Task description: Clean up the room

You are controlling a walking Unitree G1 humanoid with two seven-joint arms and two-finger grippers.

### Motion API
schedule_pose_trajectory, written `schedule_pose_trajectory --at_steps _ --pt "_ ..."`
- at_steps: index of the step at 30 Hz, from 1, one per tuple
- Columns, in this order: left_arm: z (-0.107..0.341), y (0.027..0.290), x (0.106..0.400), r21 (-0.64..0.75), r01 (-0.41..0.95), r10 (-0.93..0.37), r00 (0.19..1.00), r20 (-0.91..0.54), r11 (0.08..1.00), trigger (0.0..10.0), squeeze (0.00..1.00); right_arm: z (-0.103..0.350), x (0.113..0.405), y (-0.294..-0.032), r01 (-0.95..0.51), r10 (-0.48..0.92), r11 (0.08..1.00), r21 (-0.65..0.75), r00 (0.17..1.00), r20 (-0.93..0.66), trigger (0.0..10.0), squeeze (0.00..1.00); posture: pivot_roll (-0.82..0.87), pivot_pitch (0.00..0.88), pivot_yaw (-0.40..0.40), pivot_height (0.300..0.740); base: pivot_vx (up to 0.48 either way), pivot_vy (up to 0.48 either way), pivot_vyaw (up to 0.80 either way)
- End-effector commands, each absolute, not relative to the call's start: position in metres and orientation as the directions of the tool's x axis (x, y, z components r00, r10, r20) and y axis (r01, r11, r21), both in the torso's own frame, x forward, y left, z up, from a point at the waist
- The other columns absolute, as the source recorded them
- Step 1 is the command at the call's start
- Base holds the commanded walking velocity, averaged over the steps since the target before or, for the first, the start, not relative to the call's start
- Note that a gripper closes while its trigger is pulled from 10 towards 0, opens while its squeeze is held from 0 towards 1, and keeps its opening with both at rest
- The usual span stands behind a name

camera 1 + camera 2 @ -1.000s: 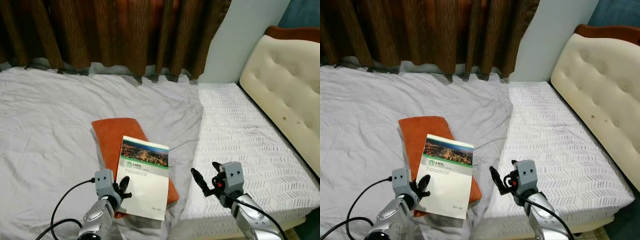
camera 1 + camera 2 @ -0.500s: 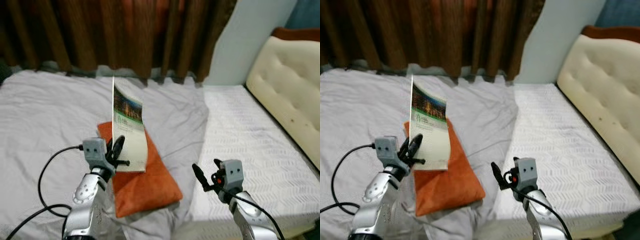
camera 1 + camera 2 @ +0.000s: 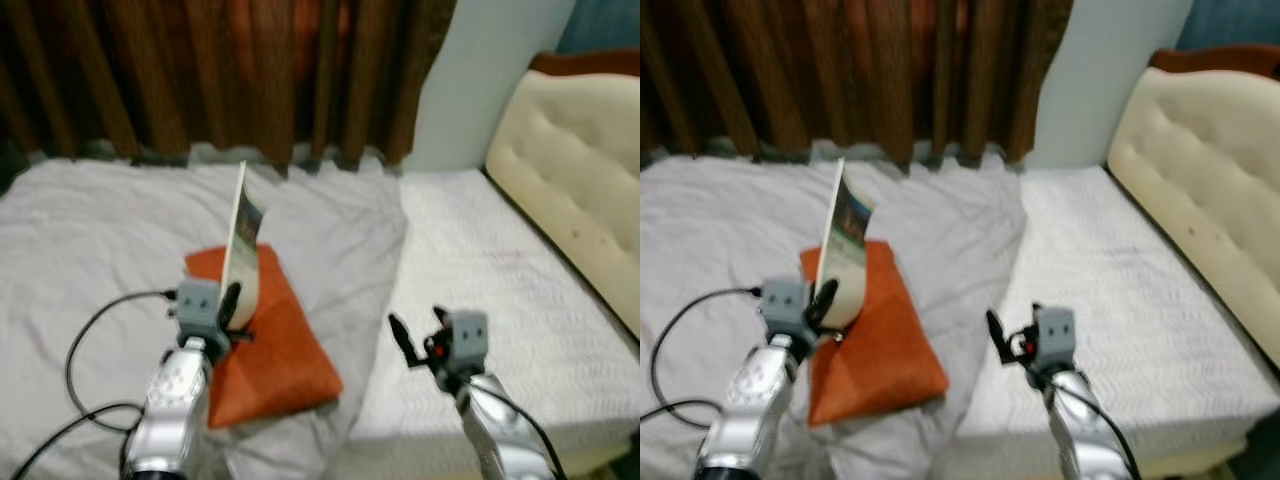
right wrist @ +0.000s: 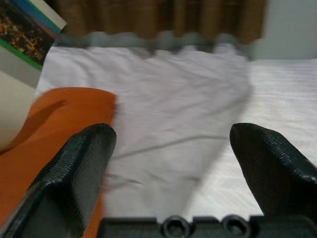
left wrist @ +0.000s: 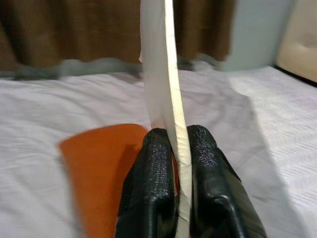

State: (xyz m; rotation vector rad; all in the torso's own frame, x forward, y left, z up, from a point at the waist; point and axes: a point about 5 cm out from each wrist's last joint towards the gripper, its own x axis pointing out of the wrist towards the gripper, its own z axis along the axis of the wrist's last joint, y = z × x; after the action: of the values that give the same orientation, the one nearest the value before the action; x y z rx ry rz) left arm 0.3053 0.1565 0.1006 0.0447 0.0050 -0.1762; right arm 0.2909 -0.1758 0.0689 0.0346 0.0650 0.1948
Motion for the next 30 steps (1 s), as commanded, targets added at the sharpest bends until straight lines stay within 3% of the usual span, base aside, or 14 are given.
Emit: schedule_pose_trajectory --at_steps 1,6,15,25,30 --pt "0.103 0.148 0.304 0.077 0.208 -0.209 0.978 0.002 0.975 0.0 0.00 0.071 0.290 -0.186 -0.126 0.128 0.991 0.044 0.991 -0.041 10.0 0.00 0.02 0.000 -0.067 0.740 0.000 -0.461 0.00" --pt "0.098 0.144 0.304 0.098 0.215 -0.215 0.977 -0.014 0.972 0.0 0.00 0.065 0.284 -0.192 -0.075 0.079 0.995 0.070 0.995 -0.054 10.0 0.00 0.02 0.000 -0.060 0.740 0.000 -0.461 0.00" --pt "0.096 0.156 0.315 0.101 0.120 -0.116 0.992 -0.048 0.988 0.0 0.00 0.065 0.289 -0.186 -0.106 0.110 0.993 0.060 0.992 -0.058 10.0 0.00 0.02 0.000 -0.054 0.740 0.000 -0.438 0.00" --pt "0.090 0.158 0.316 0.116 0.076 -0.069 0.996 -0.064 0.990 0.0 0.00 0.065 0.292 -0.181 -0.136 0.139 0.989 0.055 0.989 -0.058 10.0 0.00 0.03 0.000 -0.066 0.740 0.254 -0.403 0.00" --pt "0.089 0.159 0.317 0.120 0.077 -0.069 0.995 -0.067 0.990 0.0 0.00 0.065 0.293 -0.180 -0.145 0.148 0.988 0.052 0.987 -0.061 10.0 0.00 0.03 0.000 -0.068 0.740 0.262 -0.398 0.76"
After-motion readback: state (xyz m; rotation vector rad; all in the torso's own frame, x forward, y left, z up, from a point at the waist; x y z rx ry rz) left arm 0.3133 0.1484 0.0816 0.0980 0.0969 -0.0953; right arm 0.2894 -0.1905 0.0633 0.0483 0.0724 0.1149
